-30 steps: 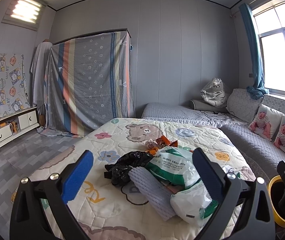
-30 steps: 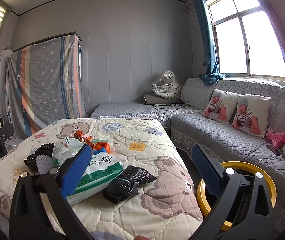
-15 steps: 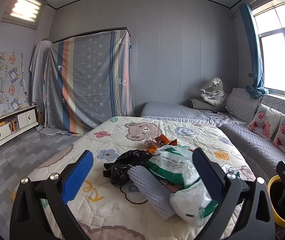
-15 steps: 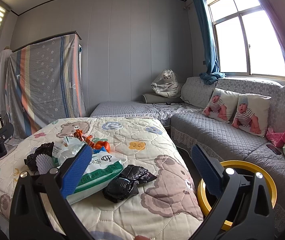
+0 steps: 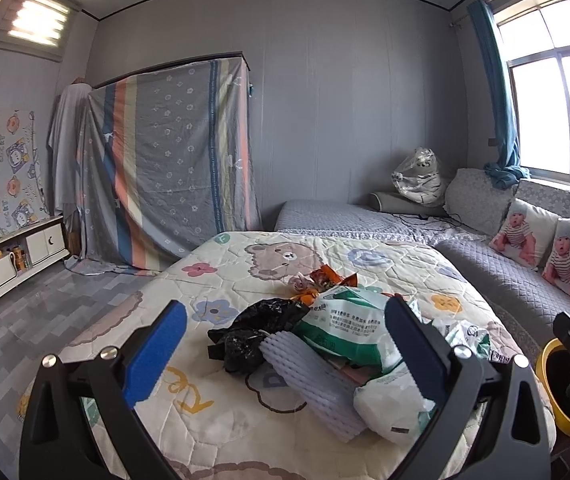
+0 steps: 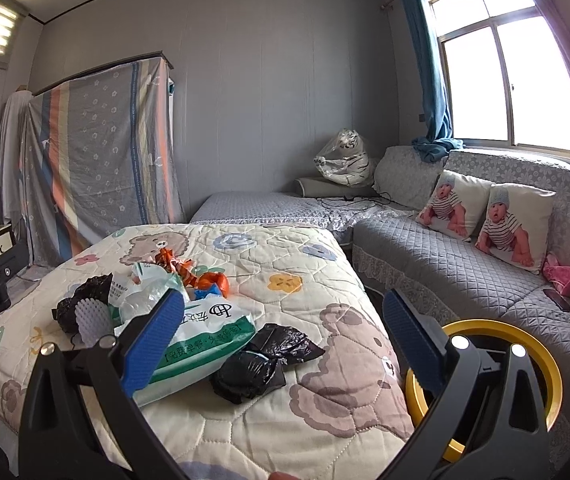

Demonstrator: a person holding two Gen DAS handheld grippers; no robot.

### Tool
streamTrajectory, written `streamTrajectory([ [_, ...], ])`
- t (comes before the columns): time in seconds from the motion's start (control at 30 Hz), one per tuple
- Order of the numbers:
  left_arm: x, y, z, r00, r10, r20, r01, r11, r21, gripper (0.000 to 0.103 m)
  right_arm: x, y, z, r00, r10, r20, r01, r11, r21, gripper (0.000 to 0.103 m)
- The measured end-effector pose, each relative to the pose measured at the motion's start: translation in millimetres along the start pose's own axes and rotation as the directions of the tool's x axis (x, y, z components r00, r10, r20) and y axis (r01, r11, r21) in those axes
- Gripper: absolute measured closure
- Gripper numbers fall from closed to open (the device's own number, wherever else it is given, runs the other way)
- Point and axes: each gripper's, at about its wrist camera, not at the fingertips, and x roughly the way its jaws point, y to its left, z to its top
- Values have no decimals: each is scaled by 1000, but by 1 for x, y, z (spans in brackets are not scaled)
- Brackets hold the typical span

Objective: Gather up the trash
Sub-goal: 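Grasp the white-green plastic bag with the right tool while the left grasps the black bag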

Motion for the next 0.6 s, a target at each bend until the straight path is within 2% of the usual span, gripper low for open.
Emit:
streamTrajectory([
  [0.07, 9, 7, -1, 999, -32, -19, 33, 999, 21, 7, 6, 1, 5, 1000, 30, -5, -30, 999, -19, 8],
  [0.17, 25, 19, -4, 996, -65, -54, 67, 997, 39, 7, 21, 9, 12, 991, 126, -47, -128, 991, -50, 8],
  [0.23, 37, 25, -5, 995, -69, -75, 74, 995, 62, 7, 37, 15, 18, 967, 230, -110, -236, 971, -40, 8],
  [0.33, 59, 31, -10, 992, -70, -104, 83, 989, 119, 7, 54, 32, 21, 928, 337, -159, -350, 934, -67, 8],
  [0.37, 69, 35, -11, 986, -101, -136, 119, 985, 125, 7, 57, 39, 22, 918, 359, -170, -377, 922, -87, 8],
  [0.47, 92, 49, -14, 973, -142, -179, 162, 981, 103, 7, 71, 59, 24, 866, 455, -208, -487, 862, -138, 8],
  [0.53, 108, 57, -16, 955, -189, -226, 211, 974, 77, 7, 83, 70, 29, 830, 500, -245, -542, 827, -150, 8],
  [0.6, 122, 67, -19, 947, -201, -250, 219, 974, 50, 7, 96, 79, 32, 816, 502, -285, -558, 813, -165, 8],
])
